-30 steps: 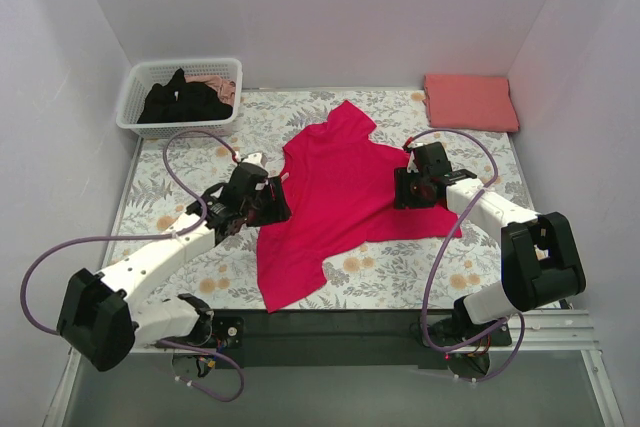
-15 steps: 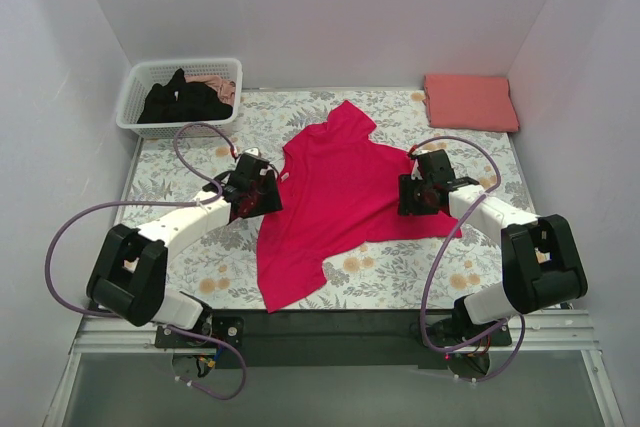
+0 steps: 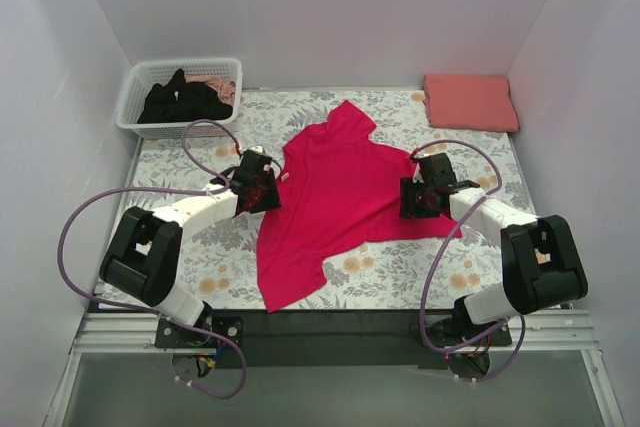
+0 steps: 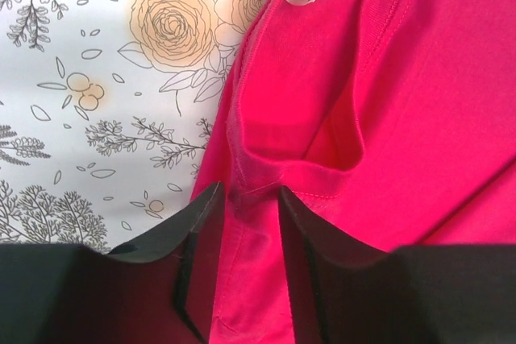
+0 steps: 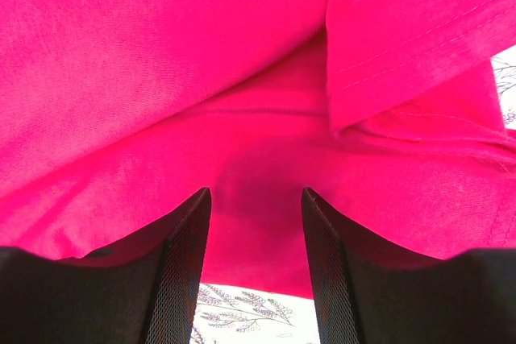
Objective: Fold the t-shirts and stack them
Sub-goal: Flatten the tshirt out
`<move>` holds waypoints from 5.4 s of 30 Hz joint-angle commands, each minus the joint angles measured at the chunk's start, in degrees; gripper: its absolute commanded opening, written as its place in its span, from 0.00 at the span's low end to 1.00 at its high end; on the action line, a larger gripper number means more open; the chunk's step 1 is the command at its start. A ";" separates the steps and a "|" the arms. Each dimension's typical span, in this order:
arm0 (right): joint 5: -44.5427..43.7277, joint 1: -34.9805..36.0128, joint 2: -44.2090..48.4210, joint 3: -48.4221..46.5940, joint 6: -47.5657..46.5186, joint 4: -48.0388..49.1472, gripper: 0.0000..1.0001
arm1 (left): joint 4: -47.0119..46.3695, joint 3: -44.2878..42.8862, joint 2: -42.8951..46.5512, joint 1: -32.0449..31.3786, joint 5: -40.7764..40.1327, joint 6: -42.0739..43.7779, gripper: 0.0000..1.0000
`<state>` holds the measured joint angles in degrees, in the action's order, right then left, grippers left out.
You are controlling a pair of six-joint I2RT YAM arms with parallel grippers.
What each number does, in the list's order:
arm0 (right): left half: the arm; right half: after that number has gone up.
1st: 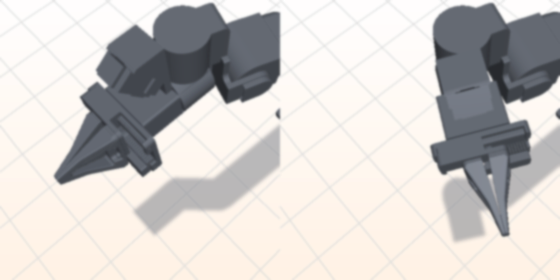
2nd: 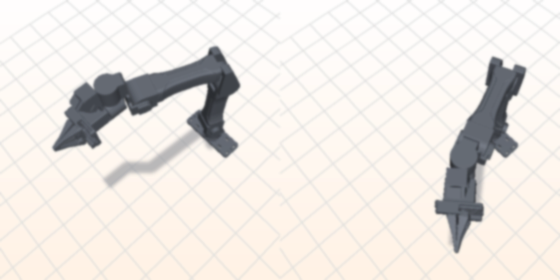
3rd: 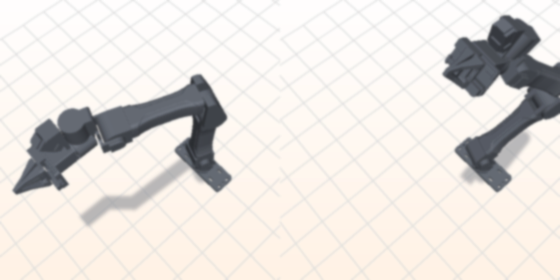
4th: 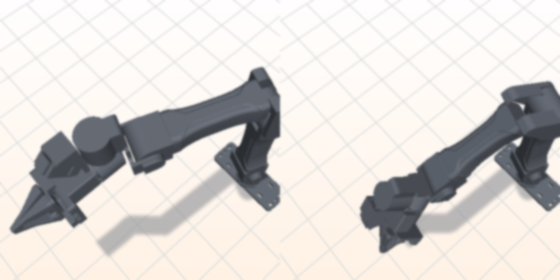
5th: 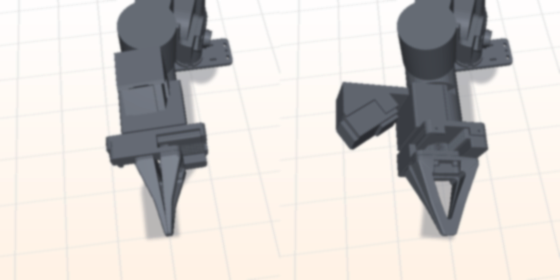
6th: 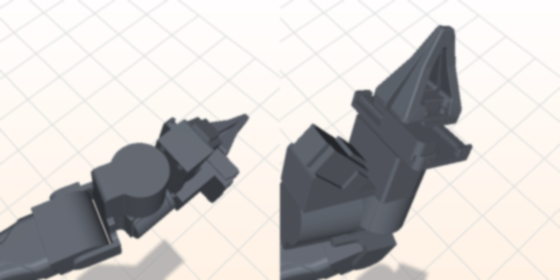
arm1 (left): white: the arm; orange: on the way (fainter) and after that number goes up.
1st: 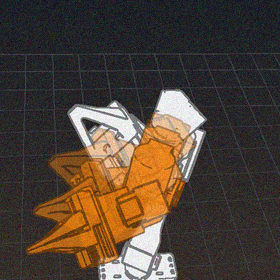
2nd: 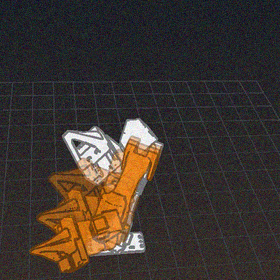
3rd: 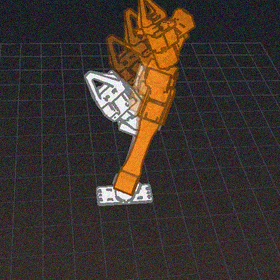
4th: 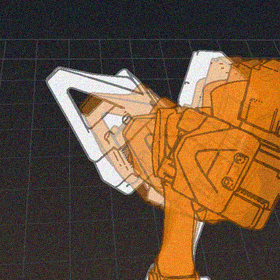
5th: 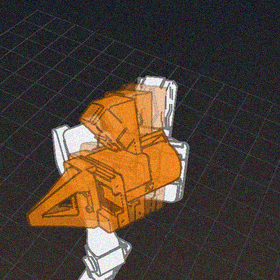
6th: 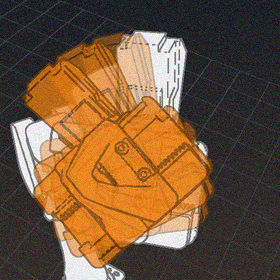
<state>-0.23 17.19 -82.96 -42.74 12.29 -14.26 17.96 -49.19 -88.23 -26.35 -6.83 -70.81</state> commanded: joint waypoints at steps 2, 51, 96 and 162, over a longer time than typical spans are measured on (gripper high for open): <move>-0.21 -0.49 1.40 0.55 0.63 2.04 0.55 | -0.99 -2.49 0.07 0.33 -0.99 1.11 0.26; 4.01 -8.32 5.34 0.48 2.83 1.78 0.54 | 0.85 -8.82 -6.71 24.24 0.85 10.34 0.31; 0.50 -13.76 -34.98 -56.19 -2.71 0.99 0.01 | 5.51 -0.38 -0.02 6.13 3.76 12.18 0.68; 26.23 24.81 -10.02 -14.65 7.47 18.73 0.31 | 8.15 8.66 16.51 -1.42 1.64 -6.98 0.38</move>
<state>19.27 39.81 -89.45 -54.57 17.10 -1.30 23.83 -43.66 -72.03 -26.24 -6.87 -74.19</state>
